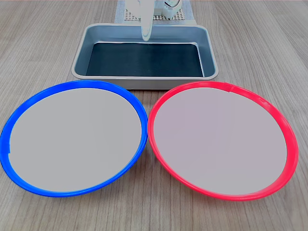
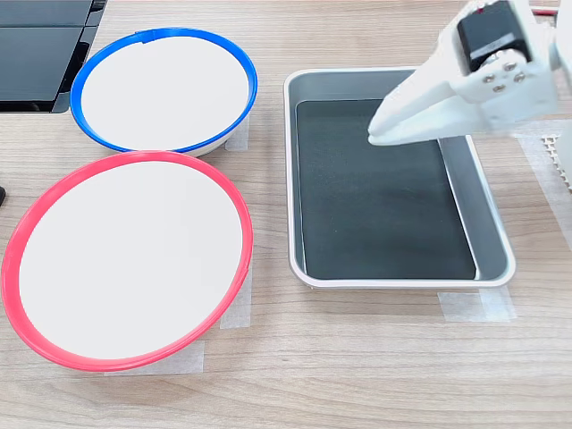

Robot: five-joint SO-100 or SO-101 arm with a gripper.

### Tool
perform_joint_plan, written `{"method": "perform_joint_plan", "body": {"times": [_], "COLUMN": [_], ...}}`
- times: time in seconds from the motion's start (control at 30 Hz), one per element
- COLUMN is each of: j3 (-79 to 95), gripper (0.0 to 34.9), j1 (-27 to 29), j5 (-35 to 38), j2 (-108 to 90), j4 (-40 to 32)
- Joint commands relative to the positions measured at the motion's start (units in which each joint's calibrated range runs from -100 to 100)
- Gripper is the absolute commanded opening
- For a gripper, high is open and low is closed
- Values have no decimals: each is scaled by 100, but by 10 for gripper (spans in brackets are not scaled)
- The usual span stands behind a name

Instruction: Lift the stacked dish and set it down on the table.

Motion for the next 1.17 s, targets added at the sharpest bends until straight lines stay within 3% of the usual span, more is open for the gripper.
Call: {"method": "perform_joint_plan", "body": {"times": [0.0,0.47,0.77,0.87,0.97,1.0,1.13], "j3": [0,0,0,0,0,0,0], "gripper": [1,3,3,3,22,4,25], "j1": [18,-189,-688,-1008,-1328,-1403,-1488], "j5": [-49,122,518,1304,3272,3463,3487], "j2": [-179,-179,-170,-170,-162,-153,-162], "j4": [199,224,331,785,2824,2725,2840]}}
